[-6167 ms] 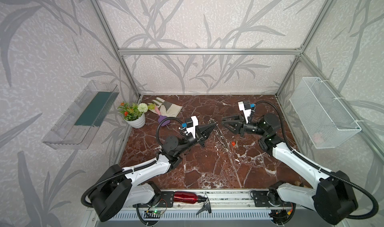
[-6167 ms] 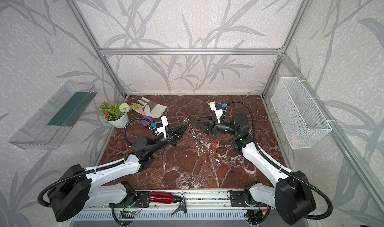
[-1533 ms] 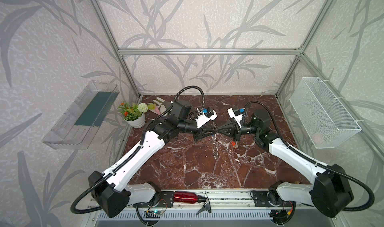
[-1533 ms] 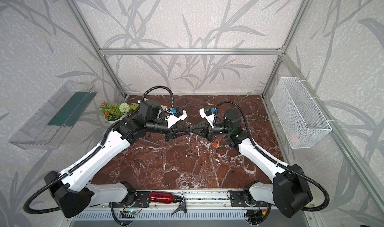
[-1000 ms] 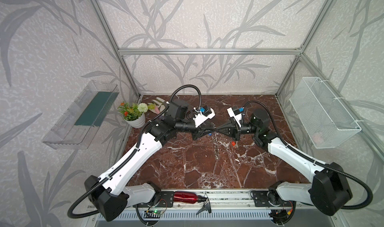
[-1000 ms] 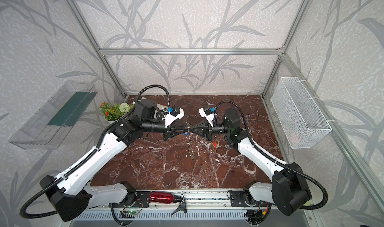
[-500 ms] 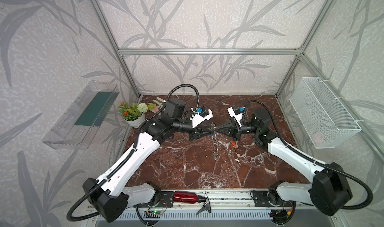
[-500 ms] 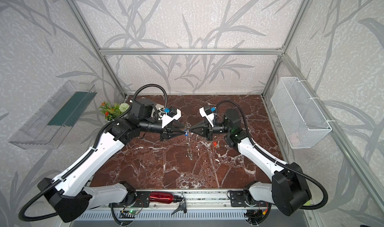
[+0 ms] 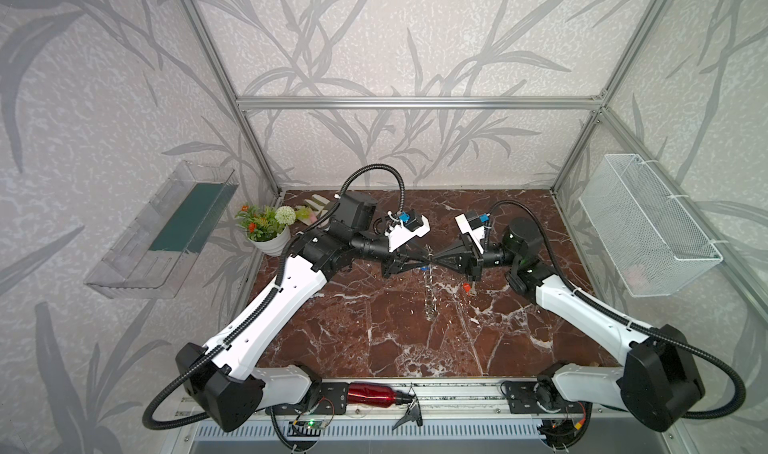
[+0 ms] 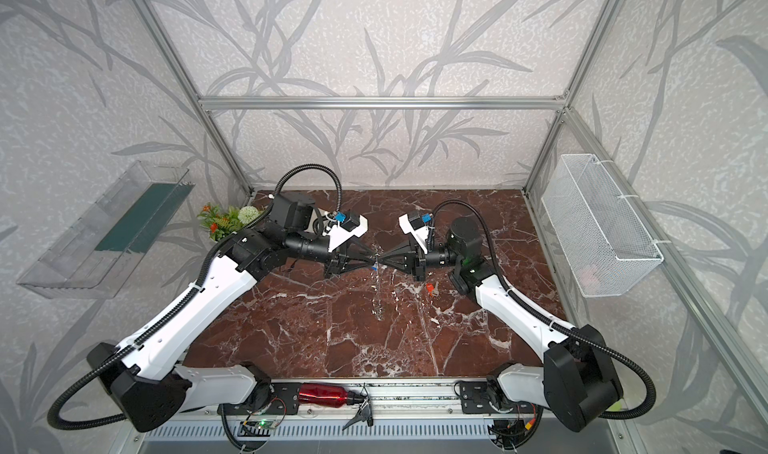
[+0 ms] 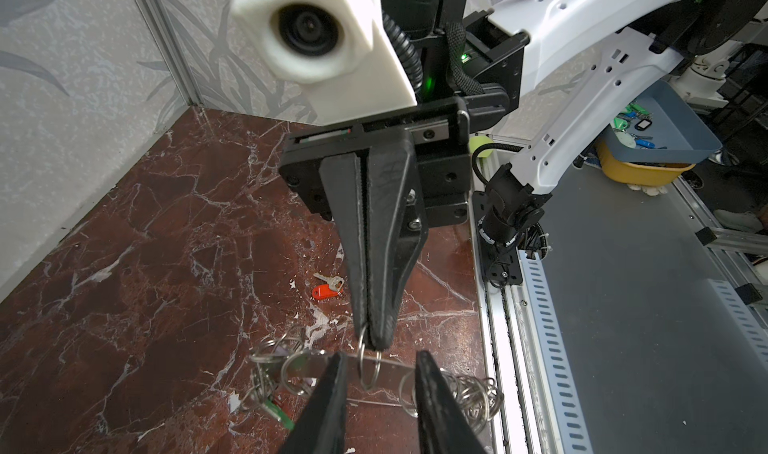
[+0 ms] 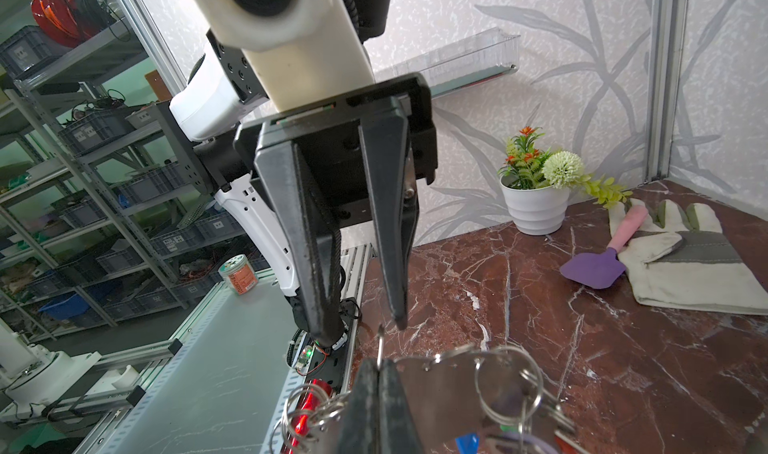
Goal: Put the keys on the keyring
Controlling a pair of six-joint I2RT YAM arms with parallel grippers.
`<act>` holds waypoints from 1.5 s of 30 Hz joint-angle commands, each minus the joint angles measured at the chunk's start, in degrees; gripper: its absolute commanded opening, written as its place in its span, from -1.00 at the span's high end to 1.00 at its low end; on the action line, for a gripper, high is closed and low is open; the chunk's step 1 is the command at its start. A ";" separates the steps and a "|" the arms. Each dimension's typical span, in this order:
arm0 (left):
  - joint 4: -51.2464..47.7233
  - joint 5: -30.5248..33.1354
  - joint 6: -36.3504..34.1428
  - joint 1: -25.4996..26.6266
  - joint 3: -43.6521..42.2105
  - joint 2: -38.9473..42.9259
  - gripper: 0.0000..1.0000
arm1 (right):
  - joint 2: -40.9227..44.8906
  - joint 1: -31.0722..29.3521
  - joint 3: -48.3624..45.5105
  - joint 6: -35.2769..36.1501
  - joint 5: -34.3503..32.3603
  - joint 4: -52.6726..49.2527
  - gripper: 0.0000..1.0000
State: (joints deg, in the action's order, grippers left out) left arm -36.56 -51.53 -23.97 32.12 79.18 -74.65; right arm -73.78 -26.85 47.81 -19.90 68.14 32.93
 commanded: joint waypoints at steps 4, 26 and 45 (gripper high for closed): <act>-3.10 -2.44 -3.05 -0.15 2.12 -0.93 0.58 | 1.01 -0.19 0.26 -0.43 1.29 2.88 1.00; -1.84 -3.62 -0.72 0.03 1.21 -1.65 1.00 | 0.02 -0.21 1.06 -0.75 1.38 3.19 1.00; 30.11 2.47 19.11 0.07 -16.83 7.07 1.00 | -1.08 -0.16 1.91 -1.04 0.42 3.54 1.00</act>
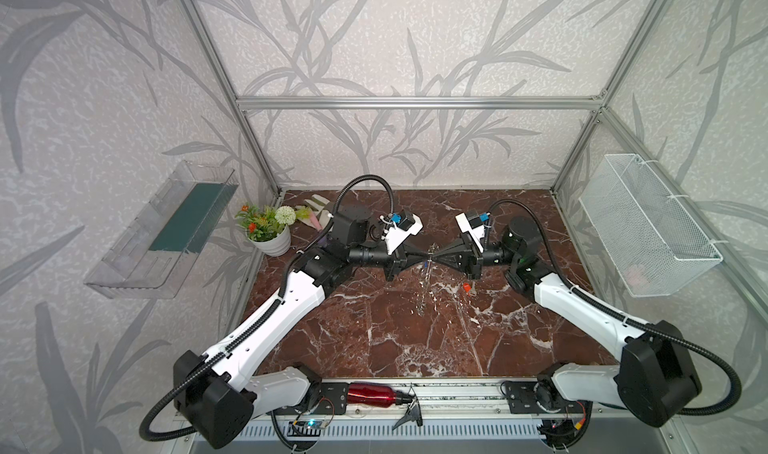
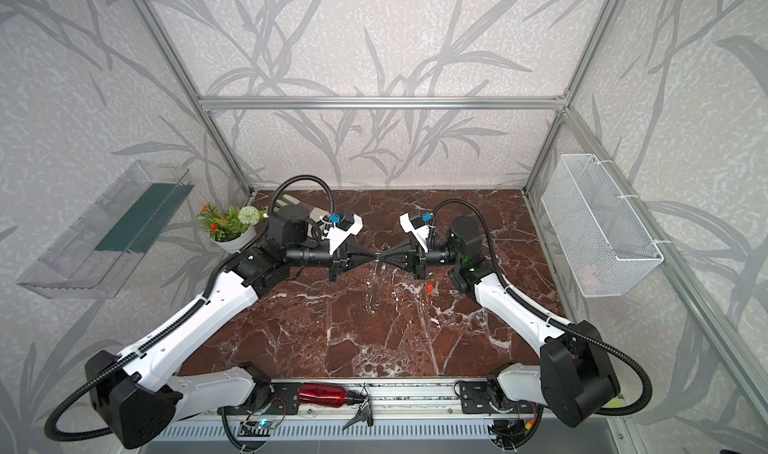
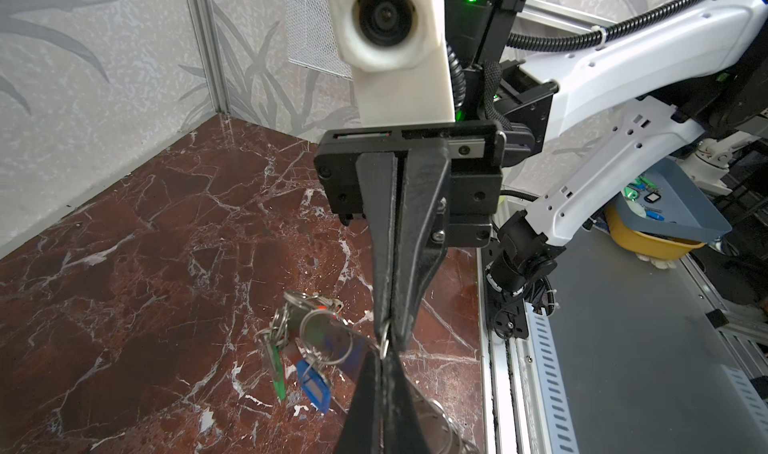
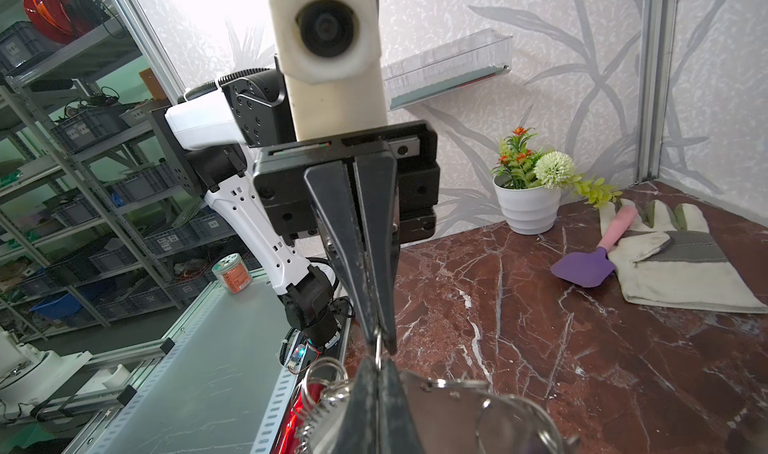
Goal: Put the keys on the keyring
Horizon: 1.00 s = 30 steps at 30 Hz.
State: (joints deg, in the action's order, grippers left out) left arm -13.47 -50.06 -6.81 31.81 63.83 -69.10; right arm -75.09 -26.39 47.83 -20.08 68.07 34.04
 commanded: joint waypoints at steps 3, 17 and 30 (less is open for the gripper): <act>10.81 1.87 3.65 0.44 -3.38 2.30 1.00 | -0.47 -0.61 2.26 -1.23 0.48 2.40 0.98; 23.42 5.08 12.58 0.61 -9.67 4.95 1.00 | -0.15 -0.67 4.26 -1.88 -0.96 1.62 0.71; 30.66 10.02 16.11 1.45 -14.03 6.91 1.00 | 4.39 1.49 4.03 -2.35 -6.09 0.27 0.16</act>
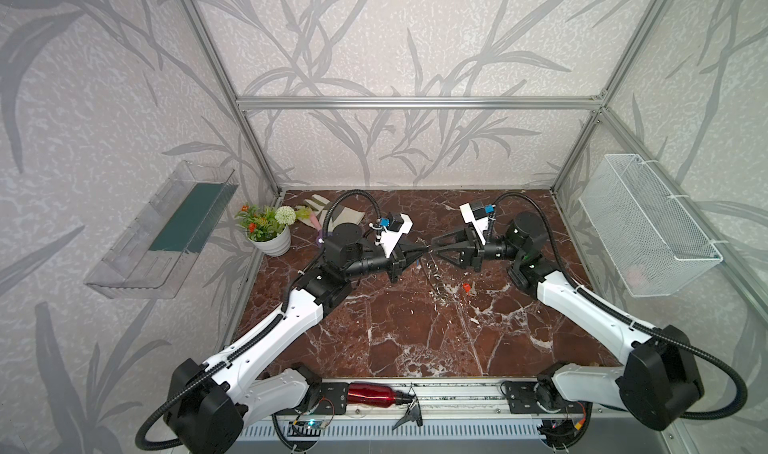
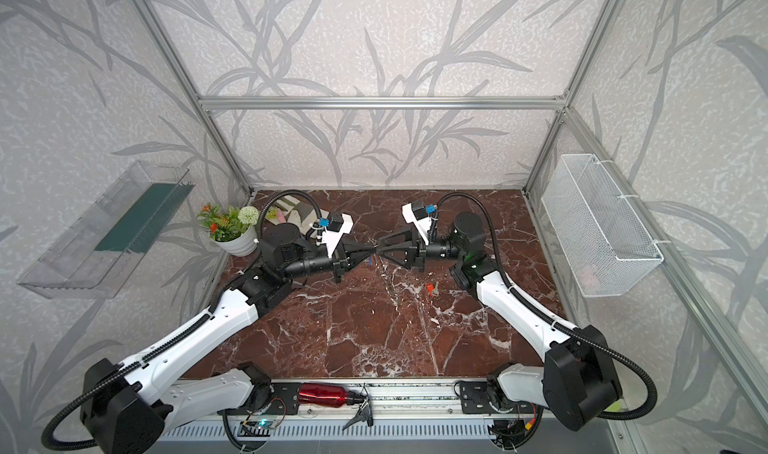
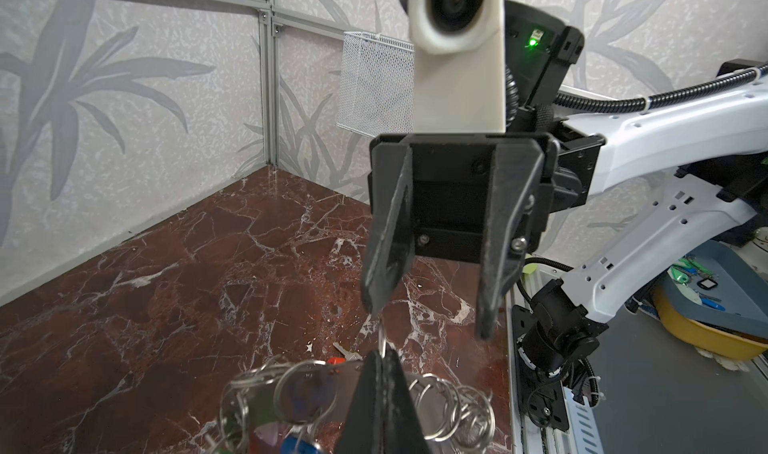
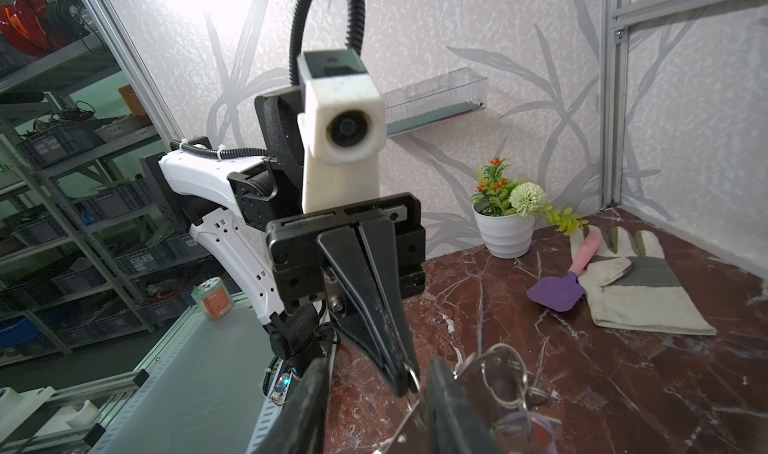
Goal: Put the keys on the keyring
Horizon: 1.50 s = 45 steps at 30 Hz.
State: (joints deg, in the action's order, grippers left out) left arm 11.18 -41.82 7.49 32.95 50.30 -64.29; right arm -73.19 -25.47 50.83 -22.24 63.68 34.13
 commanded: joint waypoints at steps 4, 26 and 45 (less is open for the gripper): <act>11.13 3.80 4.56 0.75 -2.85 3.11 1.00 | 3.99 2.01 -0.57 -0.59 -5.00 0.30 0.15; 41.07 16.61 6.64 8.62 -15.86 2.07 1.00 | 4.53 4.08 -5.28 -4.39 -8.55 2.31 0.17; 58.93 15.85 13.78 8.92 -16.72 -8.69 1.00 | 1.80 3.35 -7.58 -11.82 -2.92 14.41 0.38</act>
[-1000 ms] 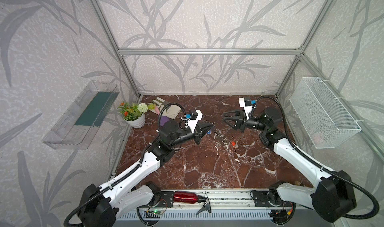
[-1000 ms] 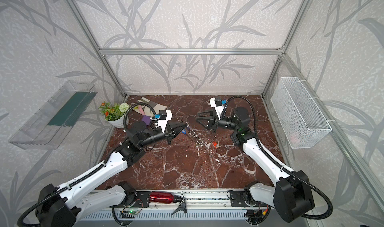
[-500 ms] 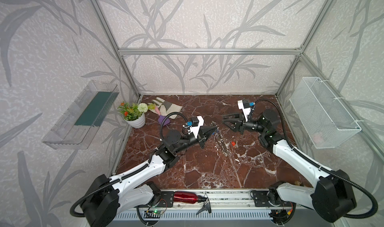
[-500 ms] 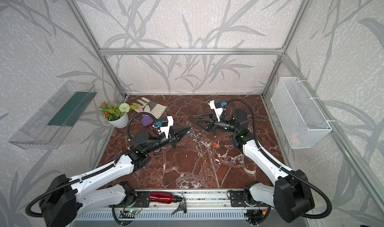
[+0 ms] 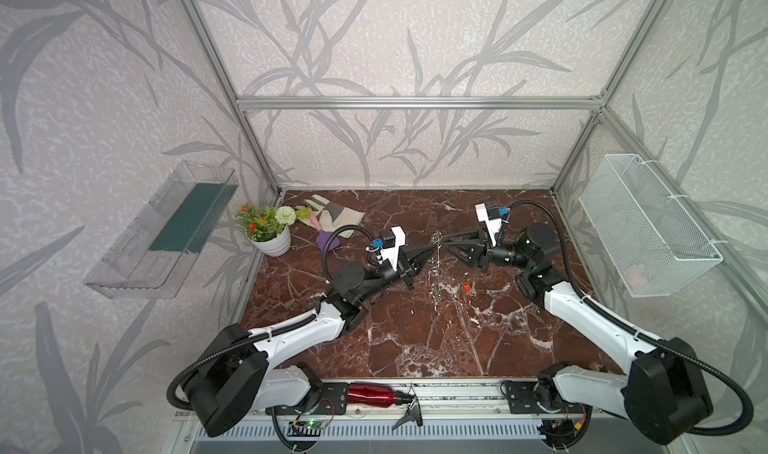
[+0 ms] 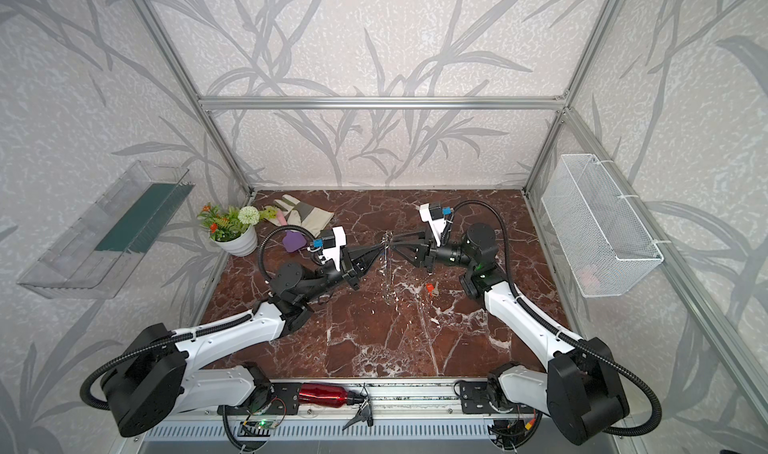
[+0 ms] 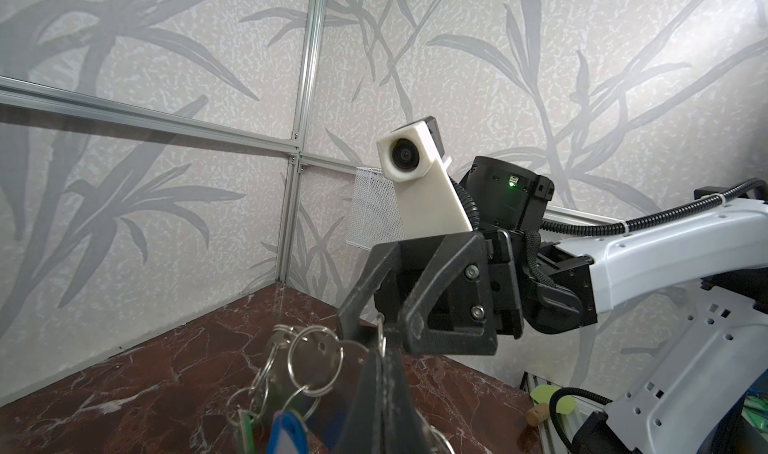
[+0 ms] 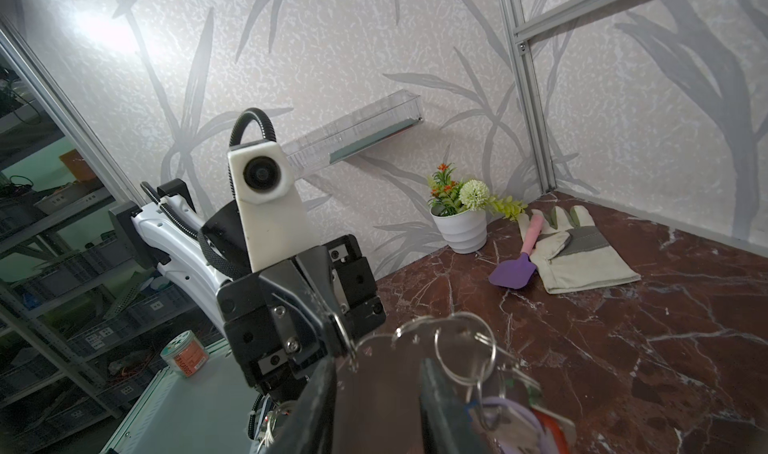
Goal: Put the keys on the keyring
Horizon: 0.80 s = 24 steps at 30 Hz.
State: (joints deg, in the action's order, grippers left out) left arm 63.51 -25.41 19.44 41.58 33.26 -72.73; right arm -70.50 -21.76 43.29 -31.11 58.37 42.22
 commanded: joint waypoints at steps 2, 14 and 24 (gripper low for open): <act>7.28 -0.65 2.21 0.26 0.31 -0.97 1.00 | -1.42 -0.37 -0.04 -4.15 3.05 8.10 0.43; 11.08 -1.14 4.55 0.32 0.58 -3.57 1.00 | -2.27 -0.76 0.43 -3.08 2.97 6.65 0.53; 12.85 -0.92 5.65 0.27 0.94 -5.19 1.00 | -3.28 -1.35 0.72 -3.08 3.47 6.87 0.70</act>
State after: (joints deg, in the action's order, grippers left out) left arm 71.46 -26.02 23.88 41.58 33.26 -77.69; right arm -73.47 -22.74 43.29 -34.26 60.60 47.11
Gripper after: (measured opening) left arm 0.047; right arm 0.154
